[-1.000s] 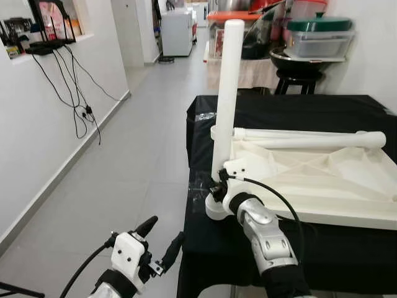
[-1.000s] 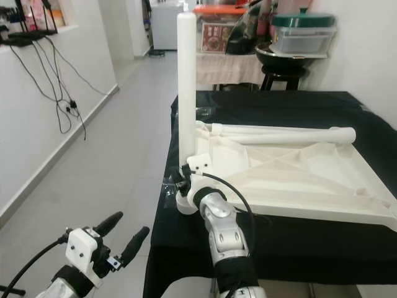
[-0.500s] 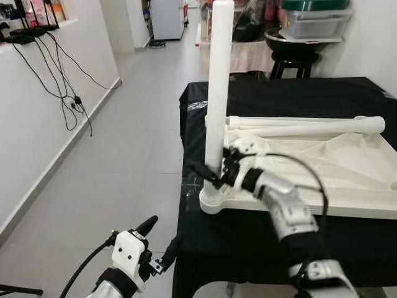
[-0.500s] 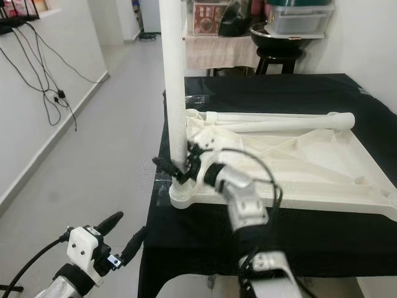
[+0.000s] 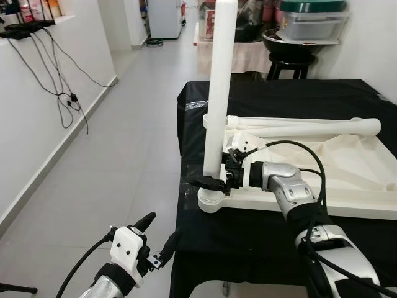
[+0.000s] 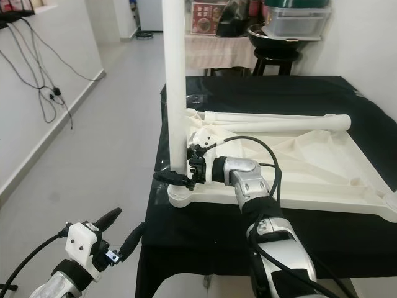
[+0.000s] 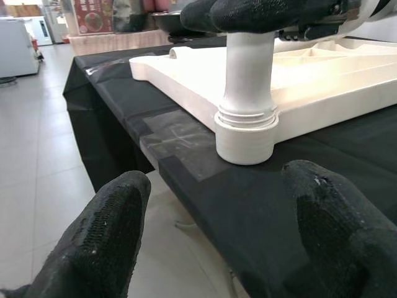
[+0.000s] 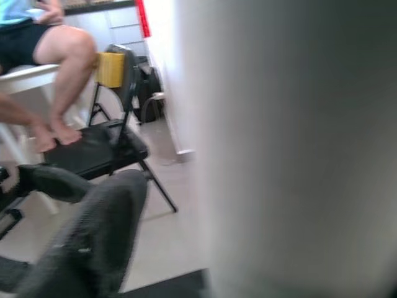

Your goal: Building children table

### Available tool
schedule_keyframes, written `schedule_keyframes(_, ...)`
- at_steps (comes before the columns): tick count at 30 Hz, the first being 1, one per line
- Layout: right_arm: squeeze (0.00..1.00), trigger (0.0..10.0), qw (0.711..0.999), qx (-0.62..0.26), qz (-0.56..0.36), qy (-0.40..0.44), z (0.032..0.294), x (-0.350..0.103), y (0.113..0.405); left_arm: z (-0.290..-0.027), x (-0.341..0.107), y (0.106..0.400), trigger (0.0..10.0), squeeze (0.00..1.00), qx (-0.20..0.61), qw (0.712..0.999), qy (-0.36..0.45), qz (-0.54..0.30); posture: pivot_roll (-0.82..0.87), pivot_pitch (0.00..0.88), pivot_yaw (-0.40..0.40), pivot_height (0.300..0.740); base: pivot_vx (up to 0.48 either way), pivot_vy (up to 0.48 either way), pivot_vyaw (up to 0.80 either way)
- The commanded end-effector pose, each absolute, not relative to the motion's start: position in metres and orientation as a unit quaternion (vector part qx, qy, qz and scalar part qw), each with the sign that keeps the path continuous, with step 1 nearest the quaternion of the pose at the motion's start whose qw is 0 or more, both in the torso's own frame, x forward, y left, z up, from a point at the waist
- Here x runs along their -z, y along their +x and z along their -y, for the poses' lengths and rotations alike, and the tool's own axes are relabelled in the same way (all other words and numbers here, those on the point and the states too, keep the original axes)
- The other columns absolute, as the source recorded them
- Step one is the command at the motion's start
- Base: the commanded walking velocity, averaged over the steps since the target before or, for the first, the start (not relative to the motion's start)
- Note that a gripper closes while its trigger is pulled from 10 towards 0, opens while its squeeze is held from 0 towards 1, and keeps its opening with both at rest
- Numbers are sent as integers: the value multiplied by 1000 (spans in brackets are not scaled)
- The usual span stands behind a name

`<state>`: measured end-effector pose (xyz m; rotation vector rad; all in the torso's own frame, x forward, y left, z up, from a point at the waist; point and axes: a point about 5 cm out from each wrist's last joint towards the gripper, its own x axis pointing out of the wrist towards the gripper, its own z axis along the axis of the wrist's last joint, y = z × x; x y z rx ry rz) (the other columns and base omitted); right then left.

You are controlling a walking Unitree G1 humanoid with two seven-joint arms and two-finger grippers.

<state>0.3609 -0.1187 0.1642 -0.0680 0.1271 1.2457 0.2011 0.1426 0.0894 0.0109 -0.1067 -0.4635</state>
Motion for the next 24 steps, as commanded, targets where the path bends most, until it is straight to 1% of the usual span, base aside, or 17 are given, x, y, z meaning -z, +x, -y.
schedule_keyframes(1, 0, 0, 791, -609, -49, -31, 112, -169, 361, -142, -83, 201, 10000, 0, 228, 973, 6, 38, 43, 0, -9, 740, 0, 0, 0)
schedule_keyframes(5, 0, 0, 781, -622, -52, -30, 110, -167, 360, -142, -83, 200, 10000, 0, 228, 973, 6, 38, 37, 0, -5, 740, 0, 0, 0)
schedule_keyframes(9, 0, 0, 779, -624, -51, -32, 112, -164, 360, -142, -83, 200, 10000, 0, 228, 973, 5, 37, 32, 0, -1, 740, 0, 0, 0)
schedule_keyframes(10, 0, 0, 787, -615, -47, -35, 115, -161, 359, -142, -83, 199, 10000, 0, 228, 973, 5, 37, 26, 0, -2, 740, 0, 0, 0)
schedule_keyframes(11, 0, 0, 806, -588, -43, -42, 118, -155, 359, -142, -83, 198, 10000, 0, 228, 973, 5, 36, 23, 0, -3, 740, 0, 0, 0)
schedule_keyframes(14, 0, 0, 806, -588, -43, -42, 118, -155, 359, -142, -83, 198, 10000, 0, 228, 973, 5, 36, 23, 0, -3, 740, 0, 0, 0)
schedule_keyframes(15, 0, 0, 828, -556, -51, -45, 119, -144, 355, -143, -82, 197, 10000, 0, 228, 973, 5, 35, 27, 0, -13, 740, 0, 0, 0)
schedule_keyframes(18, 0, 0, 828, -556, -51, -45, 119, -144, 355, -143, -82, 197, 10000, 0, 228, 973, 5, 35, 27, 0, -13, 740, 0, 0, 0)
schedule_keyframes(19, 0, 0, 888, -453, -55, -52, 109, -129, 353, -145, -82, 195, 10000, 0, 227, 973, 5, 33, 24, 0, -17, 740, 0, 0, 0)
schedule_keyframes(20, 0, 0, 930, -357, -76, -35, 83, -98, 326, -148, -81, 194, 10000, 0, 227, 973, 6, 30, 24, 0, -6, 740, 0, 0, 0)
schedule_keyframes(21, 0, 0, 948, -305, -91, -16, 68, -88, 306, -149, -81, 194, 10000, 0, 227, 973, 10, 28, 4, 0, 7, 740, 0, 0, 0)
schedule_keyframes(22, 0, 0, 948, -305, -91, -16, 68, -88, 306, -149, -81, 194, 10000, 0, 227, 973, 10, 28, 4, 0, 7, 740, 0, 0, 0)
schedule_keyframes(23, 0, 0, 955, -280, -99, -2, 61, -84, 294, -150, -80, 194, 10000, 0, 228, 973, 12, 27, 4, 0, 7, 740, 0, 0, 0)
schedule_keyframes(24, 0, 0, 959, -270, -86, -16, 67, -90, 299, -151, -80, 195, 10000, 0, 228, 973, 11, 25, 4, 0, 4, 740, 0, 0, 0)
